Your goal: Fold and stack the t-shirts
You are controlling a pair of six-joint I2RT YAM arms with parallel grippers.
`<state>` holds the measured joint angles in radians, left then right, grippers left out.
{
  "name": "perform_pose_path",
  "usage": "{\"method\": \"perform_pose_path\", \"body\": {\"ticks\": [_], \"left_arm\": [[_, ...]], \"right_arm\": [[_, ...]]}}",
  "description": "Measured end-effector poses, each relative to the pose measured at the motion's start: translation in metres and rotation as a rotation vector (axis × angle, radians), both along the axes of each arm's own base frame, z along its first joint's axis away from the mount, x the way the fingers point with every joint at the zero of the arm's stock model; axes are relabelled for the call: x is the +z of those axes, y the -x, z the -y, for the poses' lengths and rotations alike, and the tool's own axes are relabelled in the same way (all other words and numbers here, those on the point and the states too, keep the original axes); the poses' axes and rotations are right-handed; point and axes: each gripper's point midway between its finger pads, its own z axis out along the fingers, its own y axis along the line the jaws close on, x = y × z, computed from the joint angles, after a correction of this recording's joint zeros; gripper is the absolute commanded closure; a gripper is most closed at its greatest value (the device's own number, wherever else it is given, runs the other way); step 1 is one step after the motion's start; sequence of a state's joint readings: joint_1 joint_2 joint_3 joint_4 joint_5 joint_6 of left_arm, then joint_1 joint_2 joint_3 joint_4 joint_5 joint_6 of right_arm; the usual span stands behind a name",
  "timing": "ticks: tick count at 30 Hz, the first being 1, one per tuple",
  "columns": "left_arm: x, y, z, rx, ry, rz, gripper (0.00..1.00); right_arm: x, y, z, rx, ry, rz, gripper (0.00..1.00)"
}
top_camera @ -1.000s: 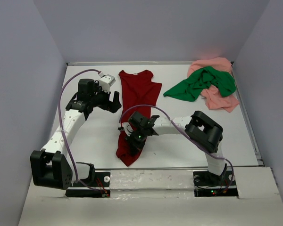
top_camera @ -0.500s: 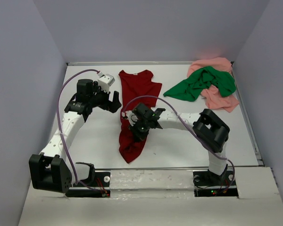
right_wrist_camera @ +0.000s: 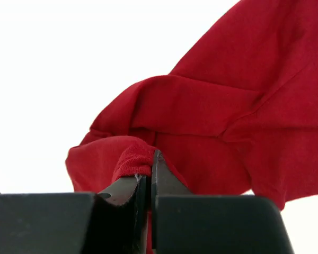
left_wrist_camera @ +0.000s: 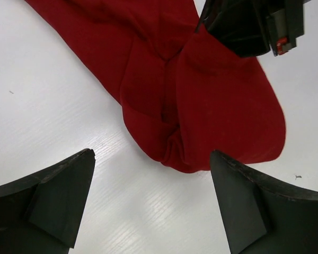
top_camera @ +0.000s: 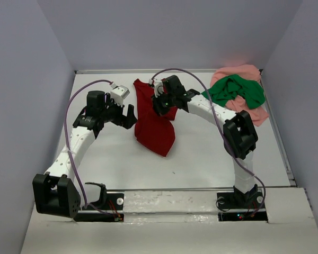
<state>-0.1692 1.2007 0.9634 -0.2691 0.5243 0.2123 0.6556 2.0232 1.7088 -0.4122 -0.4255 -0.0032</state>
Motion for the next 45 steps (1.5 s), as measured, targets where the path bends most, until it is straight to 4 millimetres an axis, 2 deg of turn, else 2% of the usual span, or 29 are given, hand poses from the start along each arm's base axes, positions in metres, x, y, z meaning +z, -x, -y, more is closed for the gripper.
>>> {"method": "perform_pose_path", "body": {"ticks": [2, 10, 13, 15, 19, 23, 28, 29, 30, 31, 32, 33, 36, 40, 43, 45], "left_arm": [[-0.001, 0.001, 0.001, -0.005, 0.003, -0.003, 0.01], [-0.001, 0.004, 0.005, -0.027, 0.019, -0.01, 0.01], [-0.001, 0.005, 0.007, -0.039, 0.026, -0.014, 0.01], [-0.001, 0.006, 0.007, -0.042, 0.029, -0.014, 0.01], [-0.002, 0.006, 0.008, -0.046, 0.032, -0.015, 0.01], [-0.008, 0.009, 0.008, -0.049, 0.031, -0.029, 0.01], [-0.01, 0.009, 0.009, -0.051, 0.032, -0.037, 0.01], [-0.01, 0.009, 0.009, -0.053, 0.033, -0.037, 0.01], [-0.01, 0.009, 0.009, -0.053, 0.033, -0.038, 0.01], [-0.01, 0.009, 0.009, -0.055, 0.034, -0.038, 0.01], [-0.01, 0.009, 0.009, -0.055, 0.034, -0.038, 0.01], [-0.01, 0.009, 0.01, -0.055, 0.034, -0.038, 0.01], [-0.011, 0.009, 0.01, -0.055, 0.034, -0.038, 0.01], [-0.011, 0.01, 0.01, -0.057, 0.035, -0.039, 0.01], [-0.013, 0.011, 0.01, -0.059, 0.034, -0.041, 0.01], [-0.013, 0.011, 0.009, -0.059, 0.034, -0.039, 0.01]], "right_arm": [[-0.011, -0.004, -0.001, 0.005, 0.002, -0.021, 1.0], [-0.089, 0.011, -0.004, 0.026, 0.08, -0.191, 1.0], [-0.1, 0.005, -0.007, 0.032, 0.099, -0.191, 1.0], [-0.098, -0.006, -0.014, 0.039, 0.098, -0.175, 1.0], [-0.077, -0.038, -0.034, 0.052, 0.057, -0.101, 1.0], [-0.044, -0.064, -0.052, 0.065, 0.006, -0.013, 1.0], [-0.02, -0.074, -0.062, 0.08, -0.037, 0.048, 1.0], [-0.019, -0.074, -0.063, 0.086, -0.044, 0.05, 0.97], [-0.022, -0.074, -0.064, 0.091, -0.045, 0.045, 0.76], [-0.028, -0.073, -0.065, 0.095, -0.044, 0.034, 0.31], [-0.033, -0.072, -0.065, 0.097, -0.045, 0.021, 0.14], [-0.048, -0.07, -0.065, 0.103, -0.035, -0.005, 0.01], [-0.091, -0.064, -0.062, 0.102, 0.007, -0.069, 0.0], [-0.095, -0.071, -0.061, 0.096, -0.02, -0.055, 0.0], [-0.095, -0.06, -0.051, 0.09, -0.012, -0.057, 0.0], [-0.091, -0.043, -0.038, 0.088, 0.003, -0.079, 0.0]]}}
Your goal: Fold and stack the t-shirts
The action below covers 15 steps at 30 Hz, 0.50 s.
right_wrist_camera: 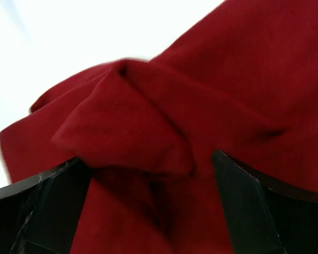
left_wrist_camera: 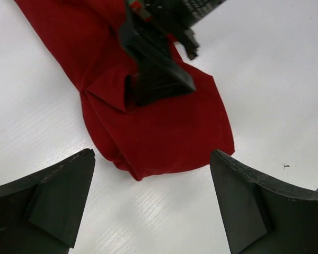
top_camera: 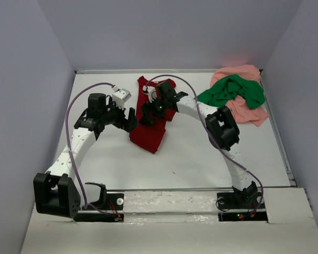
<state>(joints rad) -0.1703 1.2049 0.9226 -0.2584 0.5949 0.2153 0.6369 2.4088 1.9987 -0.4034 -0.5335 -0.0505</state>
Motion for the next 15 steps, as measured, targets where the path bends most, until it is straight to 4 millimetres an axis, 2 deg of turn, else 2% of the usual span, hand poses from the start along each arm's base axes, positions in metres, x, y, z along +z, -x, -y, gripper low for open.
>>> {"method": "perform_pose_path", "body": {"ticks": [2, 4, 6, 12, 15], "left_arm": [[0.003, 0.0, 0.0, 0.001, 0.001, 0.01, 0.01], [0.005, 0.0, 0.0, 0.002, 0.002, 0.019, 0.01], [0.008, 0.0, 0.0, 0.002, 0.005, 0.03, 0.01], [0.01, 0.0, 0.0, 0.002, 0.01, 0.04, 0.01], [0.009, 0.001, 0.0, 0.002, 0.01, 0.041, 0.01]], "right_arm": [[0.009, 0.019, 0.013, -0.001, 0.013, -0.03, 0.0], [0.031, 0.037, 0.023, -0.001, 0.002, -0.041, 0.0], [0.065, 0.053, 0.033, 0.0, -0.03, -0.021, 0.0], [0.157, 0.076, 0.05, 0.002, -0.135, 0.125, 0.0], [0.171, 0.089, 0.054, 0.018, -0.163, 0.139, 0.0]]}}
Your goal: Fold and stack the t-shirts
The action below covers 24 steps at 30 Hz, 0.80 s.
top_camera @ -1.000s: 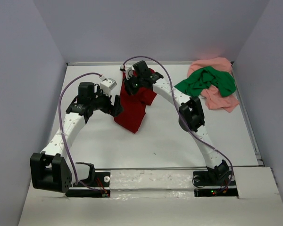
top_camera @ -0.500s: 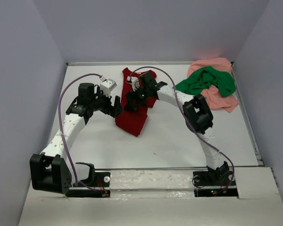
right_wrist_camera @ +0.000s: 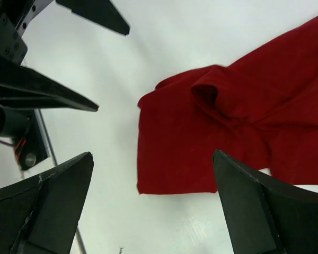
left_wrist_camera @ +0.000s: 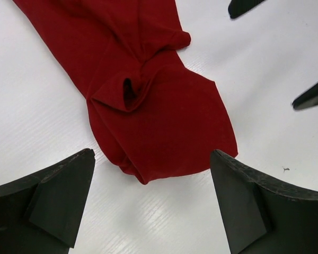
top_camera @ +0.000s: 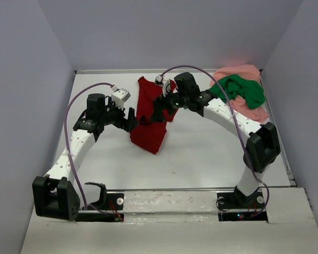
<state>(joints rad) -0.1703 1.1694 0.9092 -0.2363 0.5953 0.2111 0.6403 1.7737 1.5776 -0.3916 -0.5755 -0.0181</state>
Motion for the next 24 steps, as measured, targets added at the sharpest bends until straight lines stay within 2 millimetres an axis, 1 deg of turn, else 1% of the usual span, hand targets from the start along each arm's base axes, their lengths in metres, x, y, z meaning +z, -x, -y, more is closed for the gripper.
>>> {"method": "perform_pose_path", "body": {"ticks": [1, 2, 5, 6, 7, 9, 10, 13, 15, 18, 21, 24], "left_arm": [[0.0, 0.0, 0.0, -0.001, 0.0, -0.001, 0.01], [0.0, 0.0, 0.0, 0.0, 0.0, 0.0, 0.01], [-0.002, -0.002, 0.0, 0.009, 0.0, -0.007, 0.01], [-0.008, -0.006, -0.003, 0.032, -0.012, -0.022, 0.02], [-0.016, -0.01, -0.006, 0.053, -0.026, -0.042, 0.02], [-0.038, -0.017, -0.012, 0.096, -0.059, -0.105, 0.02], [-0.054, -0.02, -0.016, 0.116, -0.08, -0.152, 0.03], [-0.095, -0.02, -0.026, 0.154, -0.133, -0.287, 0.04], [-0.119, -0.018, -0.031, 0.168, -0.164, -0.372, 0.04], [-0.14, -0.014, -0.035, 0.172, -0.19, -0.458, 0.04], [-0.148, -0.012, -0.033, 0.161, -0.193, -0.498, 0.05], [-0.15, -0.011, -0.03, 0.143, -0.185, -0.515, 0.05]], "right_arm": [[-0.002, 0.005, 0.0, 0.005, -0.002, -0.016, 0.0], [-0.007, 0.011, -0.002, 0.016, 0.002, -0.04, 0.0], [-0.042, 0.032, -0.008, 0.051, 0.042, -0.141, 0.0], [-0.061, 0.04, -0.01, 0.065, 0.071, -0.197, 0.0], [-0.072, 0.044, -0.012, 0.072, 0.089, -0.225, 0.0], [-0.099, 0.051, -0.015, 0.084, 0.129, -0.298, 0.0], [-0.114, 0.057, -0.015, 0.092, 0.158, -0.346, 0.0], [-0.14, 0.064, -0.012, 0.089, 0.214, -0.423, 0.0], [-0.147, 0.068, -0.008, 0.086, 0.24, -0.455, 0.0], [-0.137, 0.065, -0.01, 0.085, 0.24, -0.454, 0.0], [-0.132, 0.062, -0.012, 0.088, 0.233, -0.435, 0.0], [-0.135, 0.064, -0.007, 0.079, 0.262, -0.443, 0.0]]}}
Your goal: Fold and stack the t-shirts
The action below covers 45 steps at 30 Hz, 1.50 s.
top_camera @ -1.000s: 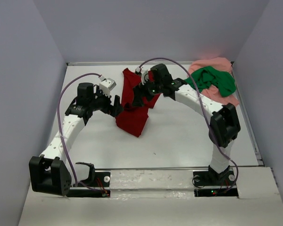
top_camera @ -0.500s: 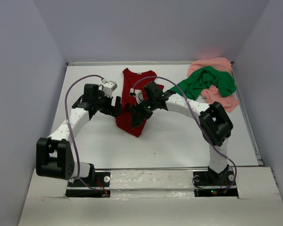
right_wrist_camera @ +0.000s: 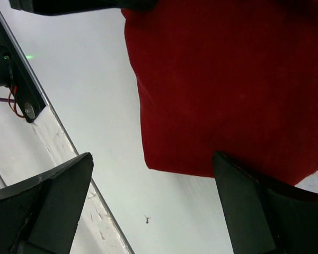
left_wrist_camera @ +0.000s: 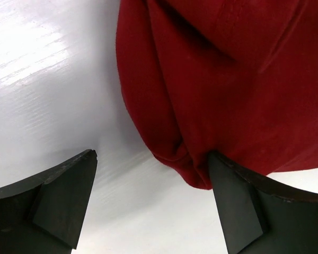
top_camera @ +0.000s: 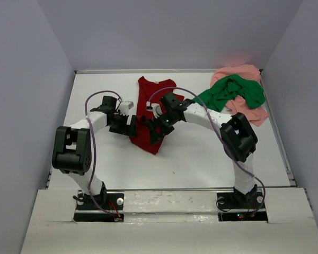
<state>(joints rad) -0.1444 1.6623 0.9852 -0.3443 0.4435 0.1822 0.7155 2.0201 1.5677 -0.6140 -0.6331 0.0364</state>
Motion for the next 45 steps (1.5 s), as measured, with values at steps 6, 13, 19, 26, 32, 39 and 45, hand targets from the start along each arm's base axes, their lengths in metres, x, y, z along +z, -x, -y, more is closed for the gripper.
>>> {"method": "perform_pose_path", "body": {"ticks": [6, 13, 19, 26, 32, 39, 45], "left_arm": [[0.003, 0.004, 0.009, -0.035, 0.027, -0.006, 0.05], [0.007, 0.015, 0.029, -0.121, 0.07, -0.012, 0.05], [0.009, 0.016, 0.033, -0.136, 0.073, -0.006, 0.05], [0.008, 0.015, 0.033, -0.132, 0.068, -0.002, 0.06], [0.008, 0.01, 0.03, -0.113, 0.051, 0.011, 0.06], [0.012, 0.003, 0.035, -0.12, 0.074, 0.033, 0.06], [0.018, -0.002, 0.046, -0.149, 0.119, 0.069, 0.06]], "right_arm": [[-0.003, 0.011, 0.014, 0.004, 0.059, -0.029, 0.0], [0.011, 0.024, 0.034, 0.022, 0.099, -0.002, 0.0], [0.015, 0.039, 0.043, 0.039, 0.093, -0.027, 0.0], [-0.005, 0.06, 0.046, 0.066, 0.086, -0.132, 0.0], [-0.018, 0.068, 0.043, 0.071, 0.045, -0.175, 0.02], [-0.02, 0.067, 0.025, 0.07, -0.076, -0.179, 0.07], [-0.027, 0.062, 0.017, 0.054, -0.135, -0.149, 0.11]]}}
